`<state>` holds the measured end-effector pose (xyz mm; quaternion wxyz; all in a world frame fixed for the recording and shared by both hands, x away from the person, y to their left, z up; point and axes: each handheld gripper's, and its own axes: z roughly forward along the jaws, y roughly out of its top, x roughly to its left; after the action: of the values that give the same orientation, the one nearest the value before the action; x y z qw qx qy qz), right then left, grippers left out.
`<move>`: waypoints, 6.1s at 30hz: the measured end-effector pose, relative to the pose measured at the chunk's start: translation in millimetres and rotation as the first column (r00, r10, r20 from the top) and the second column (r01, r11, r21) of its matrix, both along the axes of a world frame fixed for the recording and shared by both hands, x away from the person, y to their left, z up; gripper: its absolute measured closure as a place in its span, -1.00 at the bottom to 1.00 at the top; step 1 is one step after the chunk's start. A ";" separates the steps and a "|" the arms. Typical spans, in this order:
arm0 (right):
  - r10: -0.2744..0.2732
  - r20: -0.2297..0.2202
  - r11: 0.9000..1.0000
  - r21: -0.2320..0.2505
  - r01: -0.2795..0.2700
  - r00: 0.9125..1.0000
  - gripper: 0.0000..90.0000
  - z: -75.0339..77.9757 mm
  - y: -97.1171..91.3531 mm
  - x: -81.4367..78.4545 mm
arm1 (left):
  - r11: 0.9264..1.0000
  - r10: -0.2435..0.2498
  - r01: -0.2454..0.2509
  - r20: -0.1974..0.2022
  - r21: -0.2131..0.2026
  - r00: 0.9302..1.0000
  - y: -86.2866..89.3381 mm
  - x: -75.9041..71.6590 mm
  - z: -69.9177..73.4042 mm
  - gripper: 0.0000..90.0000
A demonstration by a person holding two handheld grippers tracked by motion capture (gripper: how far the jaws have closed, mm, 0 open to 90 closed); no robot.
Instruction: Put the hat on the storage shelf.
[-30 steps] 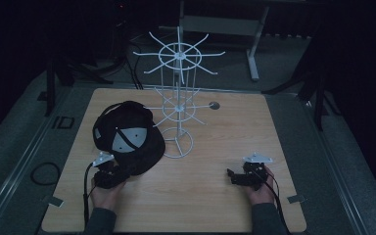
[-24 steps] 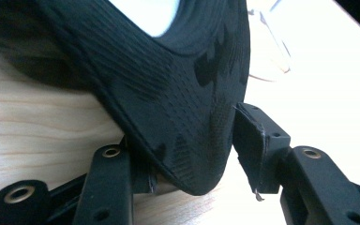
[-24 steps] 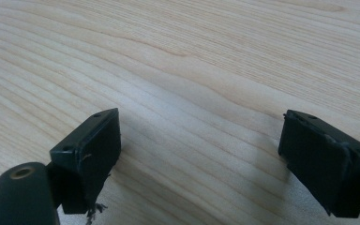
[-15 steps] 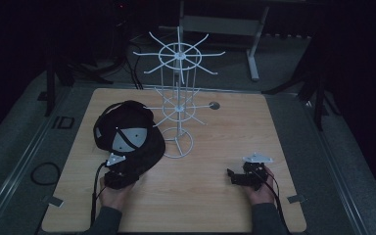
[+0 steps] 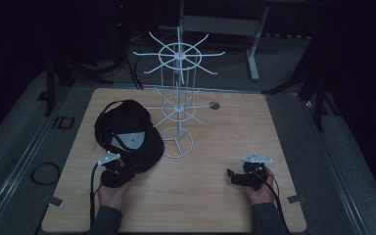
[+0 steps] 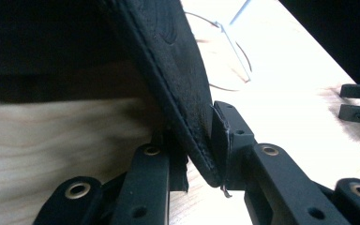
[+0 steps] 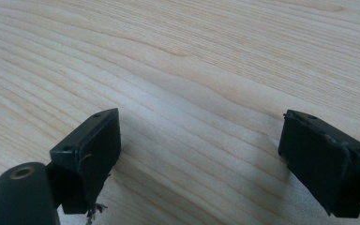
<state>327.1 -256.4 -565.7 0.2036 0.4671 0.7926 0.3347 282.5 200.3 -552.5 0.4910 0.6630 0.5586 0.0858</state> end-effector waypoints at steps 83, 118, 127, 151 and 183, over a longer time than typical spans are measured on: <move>-0.001 -0.001 1.000 0.001 0.001 1.000 -0.71 0.0 0.1 0.0 | 0.988 0.128 -0.141 0.176 0.067 0.976 44.0 -13.1 70.7 0.91; 0.001 0.001 1.000 -0.001 -0.001 1.000 -0.71 0.0 -0.1 0.1 | 0.988 0.100 -0.125 0.230 0.095 0.968 50.1 -16.7 92.5 0.91; 0.001 0.001 1.000 -0.001 -0.001 1.000 -0.71 0.0 -0.1 0.1 | 0.988 0.101 -0.127 0.248 0.092 0.963 49.4 -18.8 98.8 0.91; 0.001 0.001 1.000 0.000 -0.001 1.000 -0.71 0.0 0.0 0.1 | 0.986 0.106 -0.138 0.289 0.094 0.951 48.6 -21.4 115.6 0.91; 0.001 0.002 1.000 0.000 -0.001 1.000 -0.71 0.0 0.0 0.2 | 0.980 0.104 -0.155 0.346 0.122 0.933 46.5 -26.1 133.4 0.91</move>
<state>327.3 -256.4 -565.6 0.2045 0.4665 0.7926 0.3352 256.4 246.7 -419.1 0.5226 0.6344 0.5008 0.2713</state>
